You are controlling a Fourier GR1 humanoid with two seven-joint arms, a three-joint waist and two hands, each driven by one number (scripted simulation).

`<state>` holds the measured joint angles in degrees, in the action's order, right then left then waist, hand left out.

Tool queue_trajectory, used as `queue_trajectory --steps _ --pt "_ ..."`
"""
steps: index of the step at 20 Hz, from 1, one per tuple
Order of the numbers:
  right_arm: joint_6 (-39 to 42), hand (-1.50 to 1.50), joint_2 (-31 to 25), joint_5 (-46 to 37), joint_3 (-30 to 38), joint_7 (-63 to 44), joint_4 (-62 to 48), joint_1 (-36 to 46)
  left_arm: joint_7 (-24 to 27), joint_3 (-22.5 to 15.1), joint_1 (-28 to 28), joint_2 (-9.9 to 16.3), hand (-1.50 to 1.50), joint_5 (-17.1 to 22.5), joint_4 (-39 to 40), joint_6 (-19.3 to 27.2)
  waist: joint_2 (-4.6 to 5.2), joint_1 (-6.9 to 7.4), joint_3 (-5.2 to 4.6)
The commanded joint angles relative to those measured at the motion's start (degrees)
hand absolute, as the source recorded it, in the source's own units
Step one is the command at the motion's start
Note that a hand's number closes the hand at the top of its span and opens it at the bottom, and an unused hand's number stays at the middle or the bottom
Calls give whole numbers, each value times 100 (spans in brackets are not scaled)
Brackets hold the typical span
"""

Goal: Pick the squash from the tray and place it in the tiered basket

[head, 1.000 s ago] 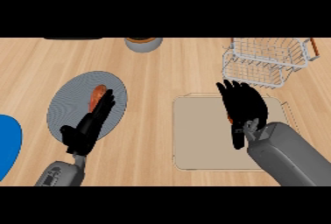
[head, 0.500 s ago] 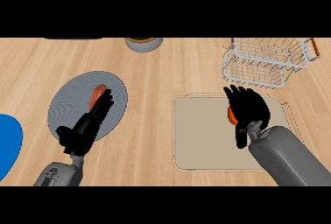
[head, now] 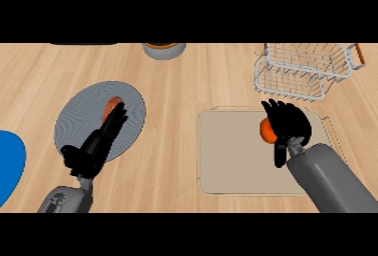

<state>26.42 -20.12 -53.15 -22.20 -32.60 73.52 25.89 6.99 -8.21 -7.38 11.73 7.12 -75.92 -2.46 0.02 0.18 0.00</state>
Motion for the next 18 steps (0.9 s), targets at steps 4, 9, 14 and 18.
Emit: queue_trajectory --steps 4,9,14,18 --pt "-466 -150 433 -607 36 389 -541 -272 121 305 -144 -89 0 -85 319 -229 3 -5 0" --pt "-323 -150 552 -689 463 651 -672 -107 198 439 -304 -157 0 -219 481 -378 0 -14 -1" --pt "-1077 150 510 -590 581 1581 -805 -108 -172 86 119 -392 0 -432 -245 -63 -4 2 1" --pt "-1567 150 611 -759 748 2076 -1490 171 -244 410 -378 -336 0 -360 154 -162 5 -3 0"
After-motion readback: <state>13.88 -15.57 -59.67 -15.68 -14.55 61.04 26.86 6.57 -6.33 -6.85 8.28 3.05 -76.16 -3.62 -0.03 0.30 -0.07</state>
